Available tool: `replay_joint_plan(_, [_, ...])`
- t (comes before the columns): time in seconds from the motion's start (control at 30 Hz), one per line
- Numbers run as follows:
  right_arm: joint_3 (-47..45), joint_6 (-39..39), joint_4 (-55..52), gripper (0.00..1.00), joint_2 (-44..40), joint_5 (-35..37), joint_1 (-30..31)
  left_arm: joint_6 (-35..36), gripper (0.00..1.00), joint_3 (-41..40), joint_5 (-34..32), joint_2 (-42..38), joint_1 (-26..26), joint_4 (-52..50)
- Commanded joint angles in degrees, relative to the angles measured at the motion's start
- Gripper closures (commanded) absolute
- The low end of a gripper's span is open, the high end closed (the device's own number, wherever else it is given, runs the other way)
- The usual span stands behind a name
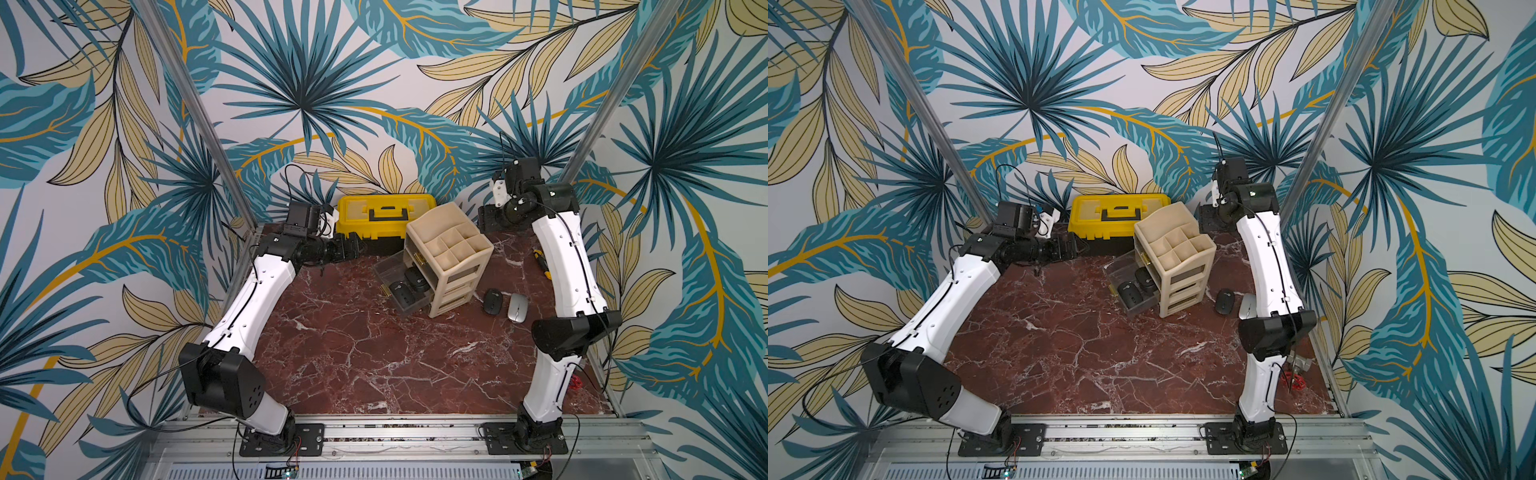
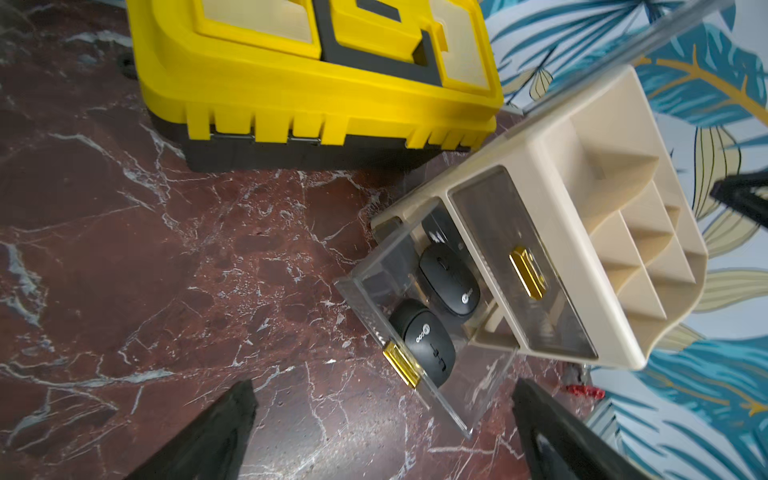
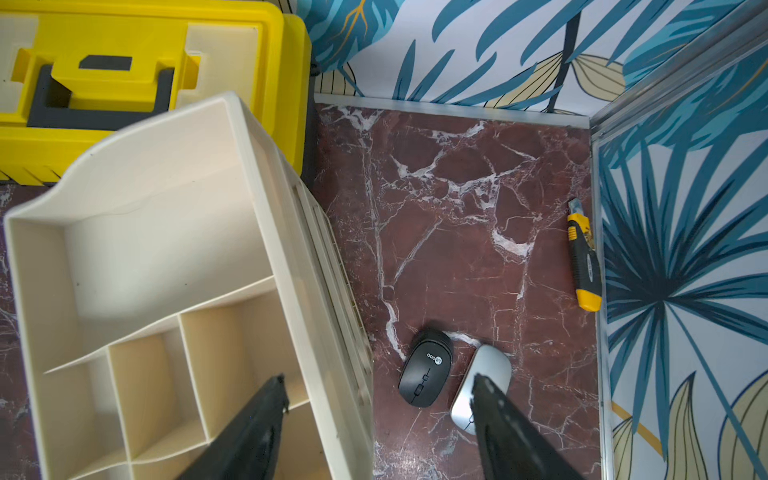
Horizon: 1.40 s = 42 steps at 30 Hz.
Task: Take the mice out of the drawer
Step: Pick up the mouse from the drawer.
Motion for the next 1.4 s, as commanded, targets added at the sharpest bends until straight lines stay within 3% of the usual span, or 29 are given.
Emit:
replay_joint_plan(0.0, [-3.28, -1.17, 0.00, 0.28, -1.56, -3.22, -0.57, -7.72, 0.00, 4.98, -8.14, 1.32, -2.10, 2.31])
replay_joint_plan(0.07, [-4.41, -1.53, -0.16, 0.28, -1.74, -3.72, -0.67, -9.77, 0.00, 6.70, -14.50, 1.71, -3.52, 1.17])
replay_joint_plan(0.17, [-5.78, -1.48, -0.41, 0.30, -2.19, -3.75, -0.76, -13.37, 0.00, 6.13, -17.07, 1.18, -4.24, 3.07])
replay_joint_plan(0.33, [-10.16, -1.63, 1.14, 0.31, -4.67, -4.41, -0.93, -14.06, 0.00, 1.10, -5.66, -0.78, -4.03, 14.44])
replay_joint_plan(0.43, [-10.57, -1.63, 0.15, 0.35, -4.50, -4.31, -0.93, -13.87, 0.00, -3.20, -3.77, -3.03, -4.80, 22.14])
replay_joint_plan(0.6, [-14.01, -1.57, 2.00, 0.38, -6.64, -6.09, -0.93, -12.00, 0.00, -0.02, -2.93, -0.70, -5.09, 18.06])
replay_joint_plan(0.77, [-11.50, -2.24, 1.12, 0.40, -2.72, -8.53, -1.28, -10.76, 0.00, 3.07, 0.47, 3.27, -6.82, 14.39])
replay_joint_plan(1.0, [-7.99, -2.11, 0.00, 0.62, 0.08, -11.77, -1.37, -8.44, 0.00, 8.32, -3.89, 6.87, -8.81, 3.75])
replay_joint_plan(1.17, [-10.02, -0.92, 0.15, 0.84, -0.84, -12.87, -1.22, -10.84, 0.00, 11.53, -7.78, 8.99, -9.06, -5.53])
replay_joint_plan(1.23, [-11.67, 0.02, 0.74, 0.99, -1.77, -13.17, -0.96, -12.10, 0.00, 13.10, -10.54, 9.98, -9.22, -10.09])
replay_joint_plan(1.37, [-16.14, 2.29, 2.75, 1.00, -4.14, -14.14, 0.17, -14.36, 0.00, 14.13, -10.45, 10.69, -9.53, -14.33])
